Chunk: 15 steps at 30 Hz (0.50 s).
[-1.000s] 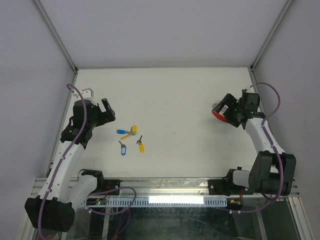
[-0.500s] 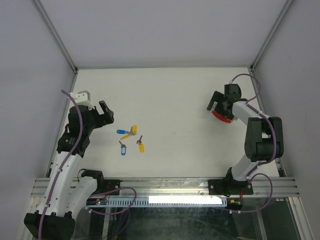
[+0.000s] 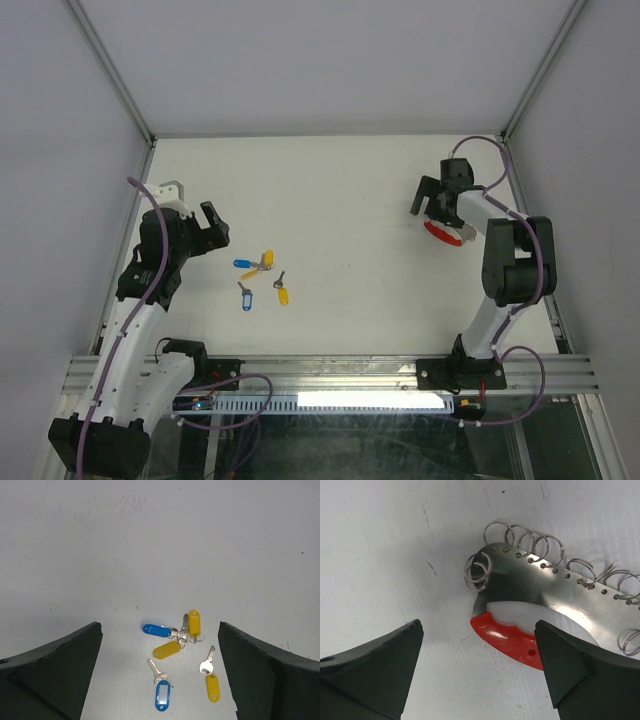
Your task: Put the keys on the keyring
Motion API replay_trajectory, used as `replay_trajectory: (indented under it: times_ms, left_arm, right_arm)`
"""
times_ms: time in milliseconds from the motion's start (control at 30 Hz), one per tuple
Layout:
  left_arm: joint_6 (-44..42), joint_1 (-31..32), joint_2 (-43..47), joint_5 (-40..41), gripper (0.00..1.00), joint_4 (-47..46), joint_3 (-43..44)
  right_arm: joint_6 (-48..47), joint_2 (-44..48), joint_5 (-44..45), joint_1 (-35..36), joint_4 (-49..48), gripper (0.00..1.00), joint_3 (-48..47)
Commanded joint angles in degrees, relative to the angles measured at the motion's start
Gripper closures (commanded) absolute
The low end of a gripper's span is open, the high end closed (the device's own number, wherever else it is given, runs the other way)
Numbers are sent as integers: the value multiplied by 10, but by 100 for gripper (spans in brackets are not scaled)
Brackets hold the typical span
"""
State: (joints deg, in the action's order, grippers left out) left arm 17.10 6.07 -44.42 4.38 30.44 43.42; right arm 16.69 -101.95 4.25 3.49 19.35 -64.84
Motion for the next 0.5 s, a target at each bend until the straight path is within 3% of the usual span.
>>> replay_trajectory:
  times_ms: [0,467]
  left_arm:
    - [-6,6,-5,-15,1,-24,1]
    - [-6,6,-8,-19,1,-24,1]
  right_arm:
    - [-13,-13,-6,7,-5,4,-33]
    - [-27,-40,-13,64,22,7,-26]
